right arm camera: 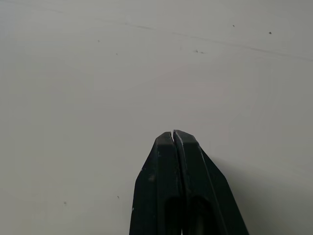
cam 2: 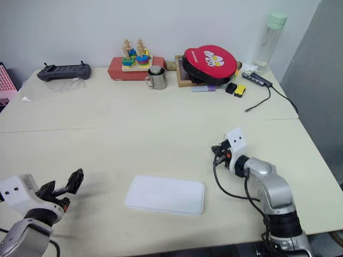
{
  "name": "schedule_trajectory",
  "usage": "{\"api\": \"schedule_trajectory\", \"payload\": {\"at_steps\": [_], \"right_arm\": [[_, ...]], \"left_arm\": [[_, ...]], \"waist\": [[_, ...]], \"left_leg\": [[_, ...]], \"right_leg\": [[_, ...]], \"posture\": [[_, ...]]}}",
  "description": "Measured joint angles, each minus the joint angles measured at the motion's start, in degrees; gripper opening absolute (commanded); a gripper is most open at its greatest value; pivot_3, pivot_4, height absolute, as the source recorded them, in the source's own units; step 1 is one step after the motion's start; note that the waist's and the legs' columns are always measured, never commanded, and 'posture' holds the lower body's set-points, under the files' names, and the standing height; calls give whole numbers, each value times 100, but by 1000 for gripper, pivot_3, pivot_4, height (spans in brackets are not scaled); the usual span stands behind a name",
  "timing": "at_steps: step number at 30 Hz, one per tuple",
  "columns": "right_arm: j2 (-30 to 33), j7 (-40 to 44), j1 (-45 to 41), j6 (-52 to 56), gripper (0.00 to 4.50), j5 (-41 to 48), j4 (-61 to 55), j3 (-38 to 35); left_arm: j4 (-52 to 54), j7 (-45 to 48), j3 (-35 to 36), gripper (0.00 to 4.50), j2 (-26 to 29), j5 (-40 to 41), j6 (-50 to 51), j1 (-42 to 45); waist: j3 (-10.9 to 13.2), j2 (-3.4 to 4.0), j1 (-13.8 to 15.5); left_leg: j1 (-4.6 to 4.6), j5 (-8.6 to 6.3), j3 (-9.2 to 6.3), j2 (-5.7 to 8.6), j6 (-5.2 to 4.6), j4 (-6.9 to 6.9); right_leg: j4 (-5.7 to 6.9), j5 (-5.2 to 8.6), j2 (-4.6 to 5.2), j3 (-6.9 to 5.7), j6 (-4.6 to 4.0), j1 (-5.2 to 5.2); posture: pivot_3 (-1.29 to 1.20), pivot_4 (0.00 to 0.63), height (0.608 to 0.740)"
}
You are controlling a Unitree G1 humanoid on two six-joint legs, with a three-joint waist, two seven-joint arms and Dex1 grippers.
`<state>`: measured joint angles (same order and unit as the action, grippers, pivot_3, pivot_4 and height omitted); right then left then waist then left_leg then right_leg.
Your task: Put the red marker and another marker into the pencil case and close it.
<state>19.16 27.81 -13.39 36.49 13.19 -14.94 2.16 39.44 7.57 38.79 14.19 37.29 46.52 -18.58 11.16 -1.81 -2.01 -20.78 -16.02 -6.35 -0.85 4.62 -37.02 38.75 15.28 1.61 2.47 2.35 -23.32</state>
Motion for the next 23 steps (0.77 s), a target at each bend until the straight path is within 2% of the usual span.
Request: {"api": "schedule_trajectory", "payload": {"at_steps": [3,5,8,15,23], "right_arm": [[-138,-278,299,-901,10,-216,-46,-130],[-91,-293,436,-990,10,-250,-118,-149],[-58,-334,665,-1036,10,-293,-96,-165],[-157,-542,994,-1432,10,-297,-94,-338],[-158,-569,987,-1765,10,-325,104,-334]], "left_arm": [[-19,358,-259,4500,286,-98,-246,-131],[-89,626,-473,4500,621,-215,-367,-215],[-251,791,-529,4500,821,-308,-498,-134],[-462,762,-531,4500,933,-523,-728,12],[-604,736,-586,4500,802,-592,-924,17]], "waist": [[0,1,6],[-2,-2,4],[-2,-1,11],[-2,0,6],[-1,0,12]], "left_leg": [[2,0,5,0,0,-1],[6,1,3,-2,1,-1],[6,1,3,-2,0,-1],[5,0,7,-4,0,3],[5,0,7,-4,0,0]], "right_leg": [[1,12,0,5,22,0],[3,12,-2,4,21,2],[4,12,-2,4,20,2],[-2,10,-2,8,17,1],[-1,12,-2,7,20,3]], "posture": [[0,150,740],[0,150,740],[0,150,740],[0,150,740],[0,150,740]]}}
